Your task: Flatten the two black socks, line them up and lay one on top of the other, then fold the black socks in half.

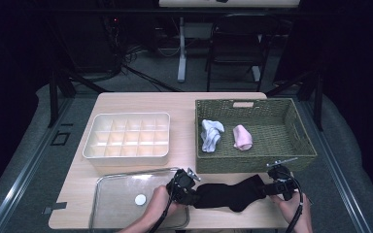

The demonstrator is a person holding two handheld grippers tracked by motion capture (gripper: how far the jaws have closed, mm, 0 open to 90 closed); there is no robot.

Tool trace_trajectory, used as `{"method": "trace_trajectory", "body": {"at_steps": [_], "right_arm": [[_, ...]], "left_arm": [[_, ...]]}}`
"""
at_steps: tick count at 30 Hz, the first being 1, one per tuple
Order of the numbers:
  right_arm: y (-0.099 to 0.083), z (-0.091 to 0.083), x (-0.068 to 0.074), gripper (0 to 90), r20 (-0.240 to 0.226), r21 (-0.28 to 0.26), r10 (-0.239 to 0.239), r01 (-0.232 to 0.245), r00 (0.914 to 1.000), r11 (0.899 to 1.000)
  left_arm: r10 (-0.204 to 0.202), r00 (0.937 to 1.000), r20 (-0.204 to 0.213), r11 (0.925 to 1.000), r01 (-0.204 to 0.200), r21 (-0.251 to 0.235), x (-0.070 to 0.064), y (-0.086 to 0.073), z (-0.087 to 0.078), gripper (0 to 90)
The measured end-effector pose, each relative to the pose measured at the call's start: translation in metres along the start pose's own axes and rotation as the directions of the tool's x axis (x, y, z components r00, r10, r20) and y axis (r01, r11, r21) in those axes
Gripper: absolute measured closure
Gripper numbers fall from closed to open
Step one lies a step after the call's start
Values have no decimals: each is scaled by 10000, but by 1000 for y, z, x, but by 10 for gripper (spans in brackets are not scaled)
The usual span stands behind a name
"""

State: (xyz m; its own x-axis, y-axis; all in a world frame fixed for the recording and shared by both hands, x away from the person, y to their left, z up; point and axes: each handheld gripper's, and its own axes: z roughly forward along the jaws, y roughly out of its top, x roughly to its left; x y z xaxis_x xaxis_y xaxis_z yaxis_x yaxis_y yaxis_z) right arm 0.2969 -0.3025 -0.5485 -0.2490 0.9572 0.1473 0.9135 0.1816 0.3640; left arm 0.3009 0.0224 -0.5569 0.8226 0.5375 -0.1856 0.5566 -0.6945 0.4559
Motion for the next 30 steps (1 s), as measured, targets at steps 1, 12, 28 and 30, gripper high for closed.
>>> {"method": "trace_trajectory", "body": {"at_steps": [1, 12, 28, 30], "right_arm": [[1, -1, 0, 652, -14, 180, -88, 88, 10000, 9998], [1, -7, -4, 803, -474, 255, 123, -111, 9988, 9996], [2, -48, 22, 803, -716, -727, -590, 537, 9957, 9959], [2, -50, 25, 803, -808, -795, -678, 613, 9944, 9949]], "left_arm": [[34, 10000, -31, 10000, -34, -18, 0, 0, 0, 714], [-53, 9994, 348, 10000, 54, -28, 3, -1, 0, 775], [-300, 9977, 605, 9995, 305, -79, 7, 0, 0, 780], [-301, 9978, 588, 9995, 308, -101, 7, 0, 0, 780]]}}
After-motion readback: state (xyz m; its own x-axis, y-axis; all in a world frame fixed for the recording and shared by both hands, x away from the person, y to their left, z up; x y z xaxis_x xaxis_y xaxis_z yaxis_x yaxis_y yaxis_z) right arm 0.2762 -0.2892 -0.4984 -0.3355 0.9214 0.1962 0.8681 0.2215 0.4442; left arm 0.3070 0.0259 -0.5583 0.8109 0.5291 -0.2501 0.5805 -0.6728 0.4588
